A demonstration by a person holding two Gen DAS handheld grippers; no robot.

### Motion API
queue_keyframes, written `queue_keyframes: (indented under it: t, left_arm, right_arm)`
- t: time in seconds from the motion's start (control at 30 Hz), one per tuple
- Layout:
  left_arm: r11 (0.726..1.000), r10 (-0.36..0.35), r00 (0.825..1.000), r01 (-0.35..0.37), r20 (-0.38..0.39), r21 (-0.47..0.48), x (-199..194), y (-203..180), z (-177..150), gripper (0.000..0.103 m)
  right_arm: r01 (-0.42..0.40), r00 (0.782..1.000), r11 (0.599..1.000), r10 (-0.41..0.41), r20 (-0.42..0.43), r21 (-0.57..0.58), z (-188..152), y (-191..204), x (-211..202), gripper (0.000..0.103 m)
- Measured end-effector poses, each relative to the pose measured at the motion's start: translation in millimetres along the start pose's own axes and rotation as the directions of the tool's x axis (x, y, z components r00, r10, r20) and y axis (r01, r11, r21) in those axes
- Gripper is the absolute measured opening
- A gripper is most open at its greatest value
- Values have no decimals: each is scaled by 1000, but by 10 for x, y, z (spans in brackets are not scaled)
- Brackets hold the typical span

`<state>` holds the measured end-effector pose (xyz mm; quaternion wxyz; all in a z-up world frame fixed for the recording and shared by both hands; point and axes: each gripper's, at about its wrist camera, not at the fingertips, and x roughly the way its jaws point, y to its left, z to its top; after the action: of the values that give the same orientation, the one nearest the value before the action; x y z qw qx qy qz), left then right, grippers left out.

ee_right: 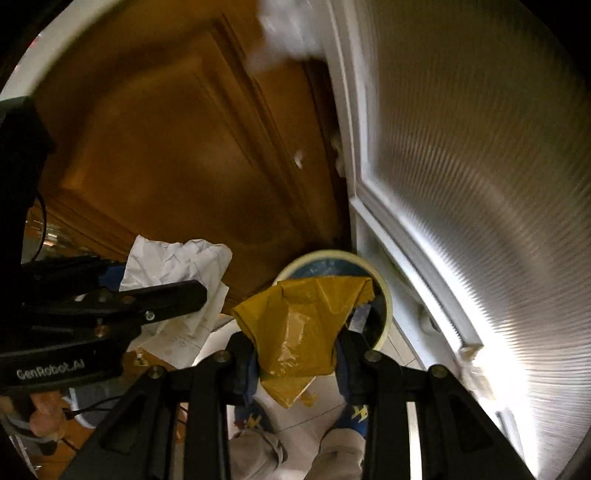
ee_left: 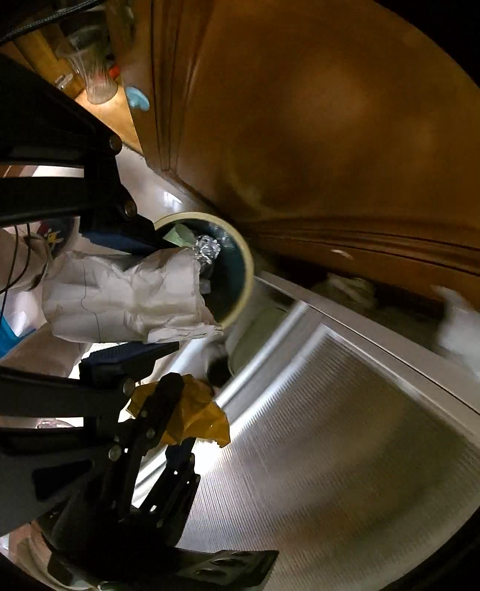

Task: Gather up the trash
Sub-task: 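Carry the tissue and yellow wrapper down over the floor bin with both tools, then open the left tool over the bin while the right tool releases the yellow wrapper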

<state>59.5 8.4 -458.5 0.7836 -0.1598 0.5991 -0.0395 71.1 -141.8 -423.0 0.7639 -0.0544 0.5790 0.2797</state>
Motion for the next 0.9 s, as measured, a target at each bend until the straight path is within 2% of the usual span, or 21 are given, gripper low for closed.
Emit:
queue_keyframes:
  t: [0.2,0.37,0.5,0.57,0.63,0.7,0.9]
  left_arm:
    - [999,-37,999,37,-26,-2,679,206,38,45]
    - [999,-31,998,32,-46,30,1147,335,54,49]
    - [1000,-8,998,10,-58,28,1406,391,23,62]
    - [999,-13,998,14,-55,28,1462,412,-11,69]
    - [999,-11,999,12,-53,30,1483,420,-46,80]
    - [999,-8,999,9,-53,31,1473,411,-86,86]
    - [999,20,999,-19,-45,26,1364,408,-132,88]
  right_arm:
    - [13,1000,995,-11,-27,95,-167,-287,685,35]
    - [36,998,997,-33,-44,67,-263,-396,1200,40]
    - [9,998,998,-5,-65,64,-301,-488,1490,48]
    - [22,998,998,-18,-64,52,-325,-520,1564,54]
    - [29,998,998,-26,-59,48,-317,-511,1624,54]
    - [36,998,998,-33,-52,53,-340,-521,1640,56]
    - [43,998,997,-40,-42,57,-343,-490,1617,62]
